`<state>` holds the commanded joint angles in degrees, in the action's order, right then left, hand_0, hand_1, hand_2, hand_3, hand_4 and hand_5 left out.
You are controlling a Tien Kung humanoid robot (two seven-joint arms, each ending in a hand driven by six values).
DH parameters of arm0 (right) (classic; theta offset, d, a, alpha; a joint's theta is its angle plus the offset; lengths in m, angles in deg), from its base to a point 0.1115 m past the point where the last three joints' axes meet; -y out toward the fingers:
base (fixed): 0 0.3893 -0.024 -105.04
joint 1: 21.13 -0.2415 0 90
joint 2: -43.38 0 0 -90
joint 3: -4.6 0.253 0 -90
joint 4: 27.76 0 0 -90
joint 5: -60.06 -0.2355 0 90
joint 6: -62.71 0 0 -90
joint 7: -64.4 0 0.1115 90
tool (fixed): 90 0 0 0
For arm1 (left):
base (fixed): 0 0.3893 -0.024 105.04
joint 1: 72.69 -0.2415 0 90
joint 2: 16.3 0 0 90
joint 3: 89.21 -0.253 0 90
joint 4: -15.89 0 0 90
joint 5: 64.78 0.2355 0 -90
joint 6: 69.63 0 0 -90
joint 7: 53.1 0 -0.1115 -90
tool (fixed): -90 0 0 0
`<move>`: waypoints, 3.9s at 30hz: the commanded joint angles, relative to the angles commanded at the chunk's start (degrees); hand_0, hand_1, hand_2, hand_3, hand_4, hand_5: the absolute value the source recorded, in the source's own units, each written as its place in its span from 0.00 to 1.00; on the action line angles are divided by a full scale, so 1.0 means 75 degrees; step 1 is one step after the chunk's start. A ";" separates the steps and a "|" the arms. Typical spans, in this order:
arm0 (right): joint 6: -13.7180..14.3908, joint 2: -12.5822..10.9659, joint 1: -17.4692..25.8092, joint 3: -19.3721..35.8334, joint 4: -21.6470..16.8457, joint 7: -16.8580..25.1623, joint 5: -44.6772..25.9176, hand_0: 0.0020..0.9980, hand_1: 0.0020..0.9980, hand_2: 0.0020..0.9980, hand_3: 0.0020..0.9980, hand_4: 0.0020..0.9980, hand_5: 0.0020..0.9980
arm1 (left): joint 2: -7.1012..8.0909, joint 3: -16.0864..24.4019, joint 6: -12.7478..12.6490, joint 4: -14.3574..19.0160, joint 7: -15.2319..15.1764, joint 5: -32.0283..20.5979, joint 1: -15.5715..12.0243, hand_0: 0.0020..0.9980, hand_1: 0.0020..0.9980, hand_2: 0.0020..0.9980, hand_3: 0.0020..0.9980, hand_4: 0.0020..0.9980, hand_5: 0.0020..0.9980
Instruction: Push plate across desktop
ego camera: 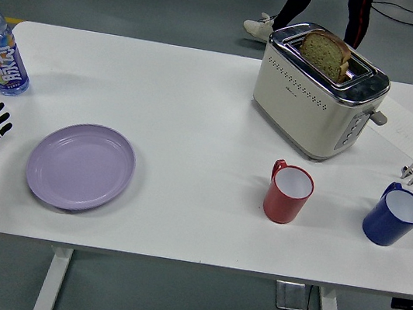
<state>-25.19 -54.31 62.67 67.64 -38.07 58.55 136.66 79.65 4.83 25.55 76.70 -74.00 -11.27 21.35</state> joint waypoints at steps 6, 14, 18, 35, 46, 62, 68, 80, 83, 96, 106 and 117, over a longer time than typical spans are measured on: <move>-0.0007 0.0004 0.0000 0.0001 0.0000 -0.0004 0.0012 0.63 0.57 0.66 0.61 0.17 0.31 | -0.0052 -0.0170 -0.0058 -0.0077 -0.0073 -0.0029 0.0004 0.90 0.93 0.96 0.97 0.52 1.00; -0.0018 -0.0004 -0.0001 -0.0007 0.0000 0.0003 0.0023 0.63 0.57 0.66 0.61 0.17 0.31 | -0.0262 -0.0330 -0.0204 -0.0156 -0.0241 -0.0064 0.0020 0.90 0.93 0.96 0.97 0.52 1.00; -0.0014 -0.0004 -0.0006 -0.0002 0.0000 0.0005 0.0013 0.63 0.57 0.66 0.61 0.17 0.31 | -0.0341 -0.0396 -0.0264 -0.0182 -0.0313 -0.0078 0.0034 0.90 0.93 0.96 0.98 0.52 1.00; -0.0024 -0.0012 -0.0018 -0.0024 0.0000 0.0008 0.0014 0.63 0.57 0.66 0.61 0.17 0.31 | -0.0670 -0.0697 -0.0351 -0.0219 -0.0484 -0.0165 0.0078 0.90 0.93 0.97 0.98 0.52 1.00; -0.0022 -0.0017 -0.0011 -0.0042 0.0000 0.0012 -0.0004 0.63 0.57 0.66 0.61 0.17 0.31 | -0.0671 -0.0982 -0.0401 -0.0182 -0.0599 -0.0280 0.0092 0.90 0.93 0.96 0.98 0.51 1.00; -0.0029 -0.0021 -0.0011 -0.0023 0.0000 0.0007 0.0026 0.63 0.57 0.66 0.61 0.17 0.31 | -0.0671 -0.1650 -0.0502 0.0003 -0.0825 -0.0568 0.0079 0.90 0.93 0.97 0.98 0.51 1.00; -0.0031 -0.0024 -0.0029 -0.0032 0.0000 0.0013 0.0027 0.63 0.57 0.66 0.61 0.17 0.31 | -0.0701 -0.1833 -0.0522 -0.0007 -0.0859 -0.0627 0.0133 0.90 0.93 0.96 0.98 0.51 1.00; -0.0039 -0.0027 -0.0040 -0.0038 0.0000 0.0012 0.0049 0.63 0.57 0.66 0.61 0.17 0.31 | -0.0715 -0.2168 -0.0554 0.0027 -0.0907 -0.0773 0.0211 0.90 0.93 0.96 0.98 0.50 1.00; -0.0042 -0.0029 -0.0037 -0.0035 0.0000 0.0012 0.0060 0.63 0.57 0.66 0.61 0.17 0.31 | -0.0725 -0.2252 -0.0560 0.0023 -0.0915 -0.0796 0.0231 0.90 0.93 0.96 0.98 0.50 1.00; -0.0044 -0.0034 -0.0052 -0.0023 0.0000 0.0013 0.0091 0.63 0.57 0.66 0.61 0.17 0.31 | -0.0709 -0.2714 -0.0578 0.0067 -0.0942 -0.0924 0.0303 0.90 0.93 0.96 0.98 0.50 1.00; -0.0051 -0.0036 -0.0052 -0.0028 0.0000 0.0012 0.0102 0.63 0.57 0.66 0.61 0.17 0.31 | -0.0719 -0.2996 -0.0560 0.0081 -0.0942 -0.0989 0.0342 0.90 0.92 0.96 0.98 0.50 1.00; -0.0047 -0.0045 -0.0066 -0.0009 0.0000 0.0013 0.0137 0.63 0.57 0.66 0.61 0.17 0.31 | -0.0701 -0.3284 -0.0544 0.0146 -0.0949 -0.1165 0.0390 0.90 0.92 0.96 0.98 0.49 1.00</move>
<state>-25.55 -54.65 62.17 67.57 -38.07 58.64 137.68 74.39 -19.81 21.47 77.80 -81.11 -20.01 24.27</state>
